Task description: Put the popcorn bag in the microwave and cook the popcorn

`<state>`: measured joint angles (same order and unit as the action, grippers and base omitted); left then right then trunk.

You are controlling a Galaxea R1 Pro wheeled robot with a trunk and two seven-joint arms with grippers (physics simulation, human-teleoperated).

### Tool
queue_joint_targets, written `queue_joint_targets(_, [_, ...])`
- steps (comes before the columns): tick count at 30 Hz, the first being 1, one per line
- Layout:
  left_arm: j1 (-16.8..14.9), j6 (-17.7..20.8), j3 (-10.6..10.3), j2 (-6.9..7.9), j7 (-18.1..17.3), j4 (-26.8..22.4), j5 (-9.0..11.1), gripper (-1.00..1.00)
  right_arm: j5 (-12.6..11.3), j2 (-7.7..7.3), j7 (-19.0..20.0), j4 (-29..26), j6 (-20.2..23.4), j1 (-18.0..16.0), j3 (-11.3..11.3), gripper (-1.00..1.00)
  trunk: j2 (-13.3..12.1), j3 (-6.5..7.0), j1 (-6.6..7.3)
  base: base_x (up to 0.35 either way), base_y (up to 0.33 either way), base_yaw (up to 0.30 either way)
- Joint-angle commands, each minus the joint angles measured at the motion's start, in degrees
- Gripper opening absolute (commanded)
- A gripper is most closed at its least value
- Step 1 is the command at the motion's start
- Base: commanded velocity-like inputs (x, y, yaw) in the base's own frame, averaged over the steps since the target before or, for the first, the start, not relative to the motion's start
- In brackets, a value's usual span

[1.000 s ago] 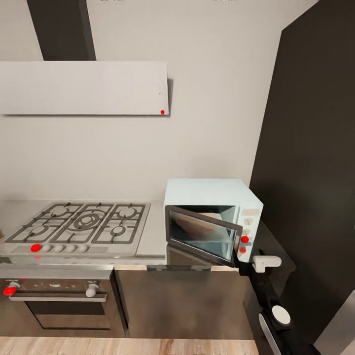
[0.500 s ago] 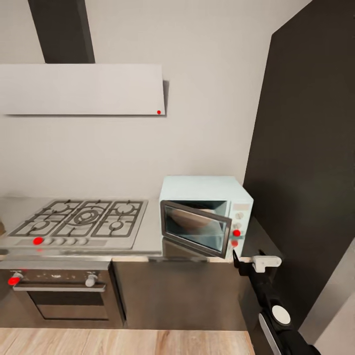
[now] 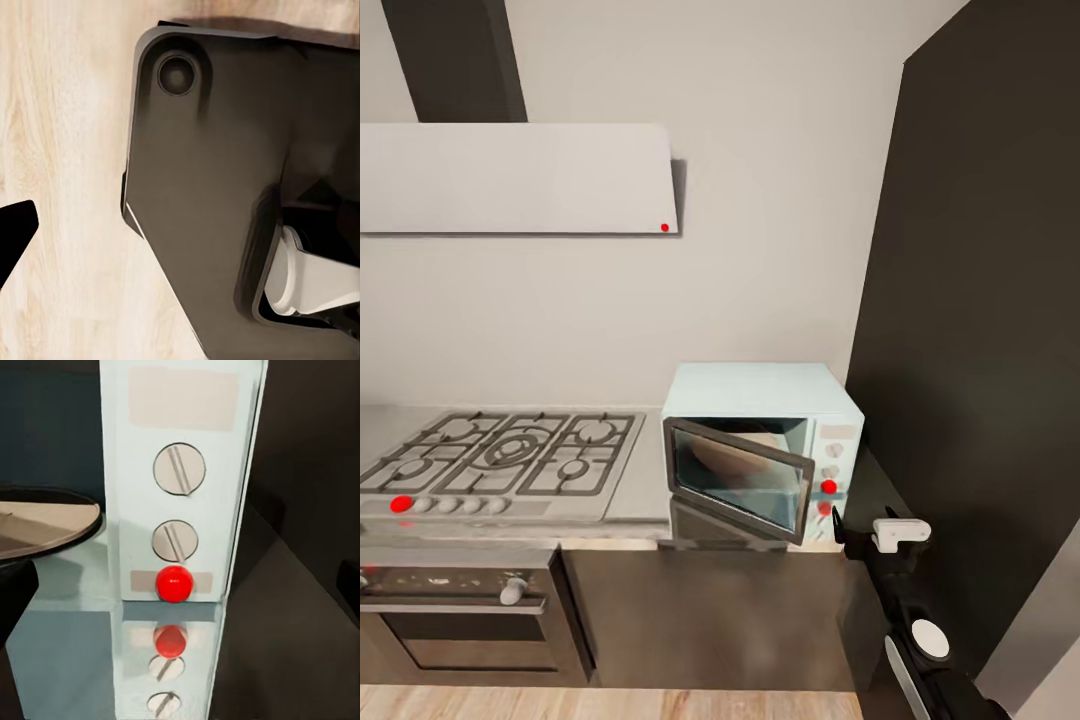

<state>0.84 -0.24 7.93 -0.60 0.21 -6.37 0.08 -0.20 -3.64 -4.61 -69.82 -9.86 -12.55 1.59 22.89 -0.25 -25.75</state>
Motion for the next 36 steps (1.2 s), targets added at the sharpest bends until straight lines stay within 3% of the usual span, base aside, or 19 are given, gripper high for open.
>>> queue_joint_targets(1, [0.04, -0.02, 0.33, -0.02, -0.01, -0.07, 0.01, 1.00, -0.04, -0.06, -0.38, 0.03, -0.11, -0.02, 0.17, 1.00, 0.04, -0.03, -0.04, 0.290, -0.002, 0.000])
queue_joint_targets(12, [0.04, -0.02, 0.31, -0.04, -0.03, -0.07, 0.01, 1.00, -0.03, -0.06, -0.33, 0.03, -0.16, -0.02, 0.17, 1.00, 0.04, -0.03, -0.04, 0.313, -0.007, 0.000])
queue_joint_targets(21, [0.04, -0.02, 0.33, -0.04, 0.00, -0.06, 0.01, 1.00, 0.02, -0.06, 0.38, 0.03, -0.15, -0.02, 0.30, 1.00, 0.04, -0.03, -0.04, 0.049, -0.013, 0.000])
queue_joint_targets(23, [0.04, -0.02, 0.33, -0.04, 0.01, -0.06, 0.01, 1.00, 0.02, -0.06, 2.91, 0.03, -0.16, -0.02, 0.33, 1.00, 0.04, -0.03, -0.04, 0.001, 0.000, 0.000])
queue_joint_targets(27, [0.04, 0.01, 0.25, -0.10, 0.00, -0.05, 0.01, 1.00, 0.03, -0.10, 12.17, 0.11, -0.13, -0.02, 0.24, 1.00, 0.04, -0.03, -0.04, 0.000, 0.000, 0.000])
queue_joint_targets(33, [0.04, 0.05, 0.24, -0.10, -0.03, -0.07, 0.01, 1.00, 0.03, -0.19, 14.15, 0.12, -0.14, -0.02, 0.17, 1.00, 0.04, -0.03, -0.04, 0.000, 0.000, 0.000])
queue_joint_targets(36, [0.04, 0.06, 0.24, -0.10, -0.04, -0.06, 0.01, 1.00, 0.03, -0.26, 17.25, 0.12, -0.12, 0.00, 0.12, 1.00, 0.04, -0.03, -0.04, 0.000, 0.000, 0.000])
